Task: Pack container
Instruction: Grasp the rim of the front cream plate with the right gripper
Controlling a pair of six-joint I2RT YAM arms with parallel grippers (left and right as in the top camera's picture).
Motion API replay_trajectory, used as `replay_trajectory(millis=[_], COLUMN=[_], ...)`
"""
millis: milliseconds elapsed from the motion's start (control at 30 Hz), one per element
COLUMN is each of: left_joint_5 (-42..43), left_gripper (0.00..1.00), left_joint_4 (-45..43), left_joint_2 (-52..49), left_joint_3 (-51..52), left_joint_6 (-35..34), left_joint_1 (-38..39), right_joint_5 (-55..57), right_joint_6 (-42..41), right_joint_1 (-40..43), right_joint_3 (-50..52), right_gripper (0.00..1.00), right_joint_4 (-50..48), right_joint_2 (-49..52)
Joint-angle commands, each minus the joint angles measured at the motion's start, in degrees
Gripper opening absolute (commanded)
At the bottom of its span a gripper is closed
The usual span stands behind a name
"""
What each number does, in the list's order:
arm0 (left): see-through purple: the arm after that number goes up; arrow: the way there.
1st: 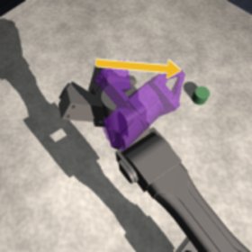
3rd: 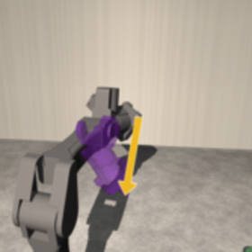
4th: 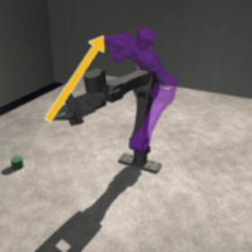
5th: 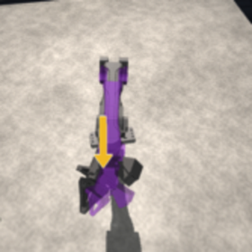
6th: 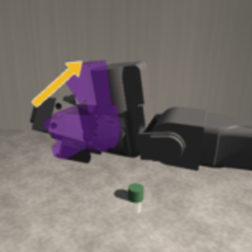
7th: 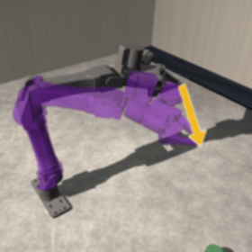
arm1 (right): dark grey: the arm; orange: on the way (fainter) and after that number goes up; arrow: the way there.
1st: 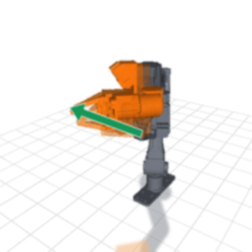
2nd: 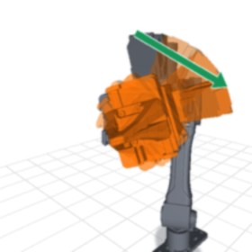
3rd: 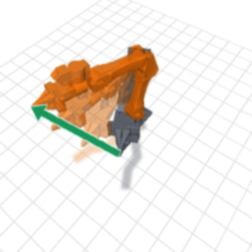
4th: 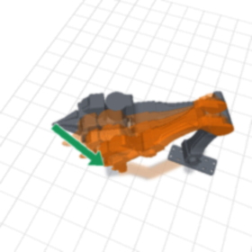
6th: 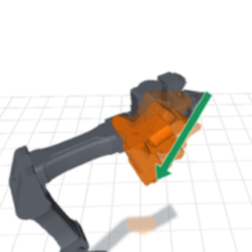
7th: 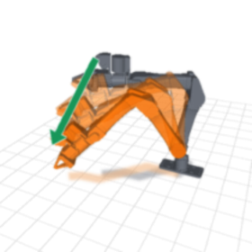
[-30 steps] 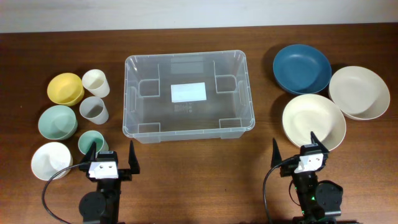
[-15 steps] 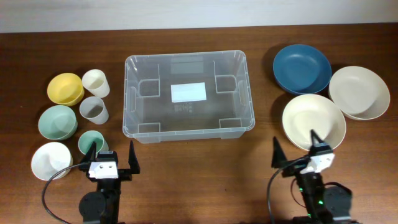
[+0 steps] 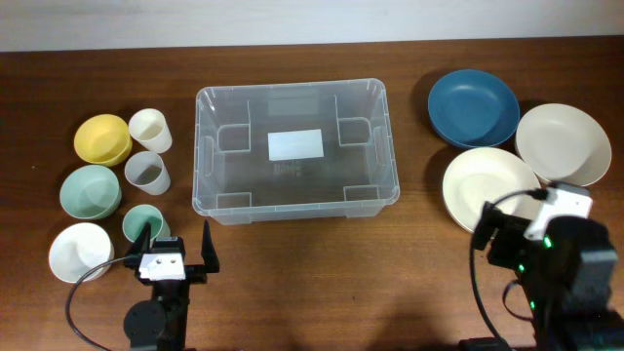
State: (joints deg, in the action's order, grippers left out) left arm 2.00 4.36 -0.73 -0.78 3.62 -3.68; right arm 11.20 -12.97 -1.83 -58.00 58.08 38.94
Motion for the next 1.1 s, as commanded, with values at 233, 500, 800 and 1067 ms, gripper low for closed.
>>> replay_trajectory(millis=[233,500,800,1067], left_joint_5=[0.8,0.8,0.8,0.8], left_gripper=[0.99,0.99,0.99,0.99], left_joint_4=[0.2,0.2,0.2,0.2], left_joint_2=[0.4,0.4,0.4,0.4], left_joint_3=[0.3,0.3,0.3,0.2], left_joint_6=[-0.3,-0.3,-0.3,-0.3], left_joint_1=[-0.3,-0.3,-0.3,-0.3], right_joint_5=[5.1,-11.9,-22.8,-22.4], right_joint_6=[-25.9,-20.2,-12.1,-12.1], right_joint_1=[11.7,33.2,35.6,35.6], right_joint_3=[-1.1,-1.1,-1.1,-1.1], right_gripper=[0.99,0.99,1.0,0.99], right_joint_4=[2.1,3.7,-5.6,-11.5], right_joint_2=[14.6,29.6,44.3,51.2])
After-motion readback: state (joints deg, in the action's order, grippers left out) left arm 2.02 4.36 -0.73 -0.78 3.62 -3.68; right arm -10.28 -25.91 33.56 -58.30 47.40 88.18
